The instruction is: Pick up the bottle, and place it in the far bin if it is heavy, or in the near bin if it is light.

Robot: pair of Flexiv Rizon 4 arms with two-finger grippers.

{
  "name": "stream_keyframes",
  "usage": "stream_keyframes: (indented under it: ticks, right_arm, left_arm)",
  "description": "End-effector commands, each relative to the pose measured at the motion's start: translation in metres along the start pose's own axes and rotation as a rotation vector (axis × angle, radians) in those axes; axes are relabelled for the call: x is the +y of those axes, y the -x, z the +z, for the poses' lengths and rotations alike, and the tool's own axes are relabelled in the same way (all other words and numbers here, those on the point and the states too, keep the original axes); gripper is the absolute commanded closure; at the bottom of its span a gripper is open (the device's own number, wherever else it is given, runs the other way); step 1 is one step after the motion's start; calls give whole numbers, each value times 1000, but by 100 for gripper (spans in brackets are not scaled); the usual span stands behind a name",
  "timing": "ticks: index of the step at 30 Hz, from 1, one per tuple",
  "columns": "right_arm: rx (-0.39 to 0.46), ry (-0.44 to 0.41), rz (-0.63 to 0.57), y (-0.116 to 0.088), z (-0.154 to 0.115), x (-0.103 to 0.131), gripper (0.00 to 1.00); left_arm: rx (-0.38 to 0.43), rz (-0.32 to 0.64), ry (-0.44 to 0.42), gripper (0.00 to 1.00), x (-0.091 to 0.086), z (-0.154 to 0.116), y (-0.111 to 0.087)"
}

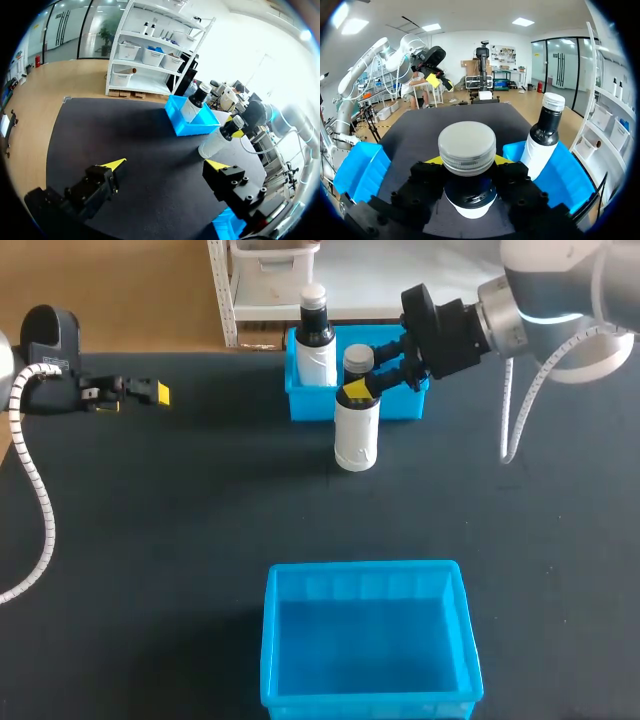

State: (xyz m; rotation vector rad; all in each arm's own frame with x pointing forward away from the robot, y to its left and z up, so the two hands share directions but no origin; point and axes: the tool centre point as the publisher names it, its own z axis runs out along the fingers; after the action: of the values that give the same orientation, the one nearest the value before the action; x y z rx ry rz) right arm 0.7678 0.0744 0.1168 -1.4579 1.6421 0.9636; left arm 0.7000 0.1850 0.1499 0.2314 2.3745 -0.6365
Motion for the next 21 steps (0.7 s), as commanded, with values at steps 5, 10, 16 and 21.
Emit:
stream_keyframes:
  ticks: [5,10,16,21]
  right_arm:
    - [-2,-2,-3,1,-3,3,69]
    - [-3,-8,-6,4,-8,7,100]
    - [-2,-22,-12,10,-19,14,100]
    - [2,-37,-17,18,-30,19,100]
  left_arm:
    - [0,0,0,0,0,0,0]
    - [0,0,0,0,0,0,0]
    - [0,0,0,0,0,0,0]
    - [0,0,0,0,0,0,0]
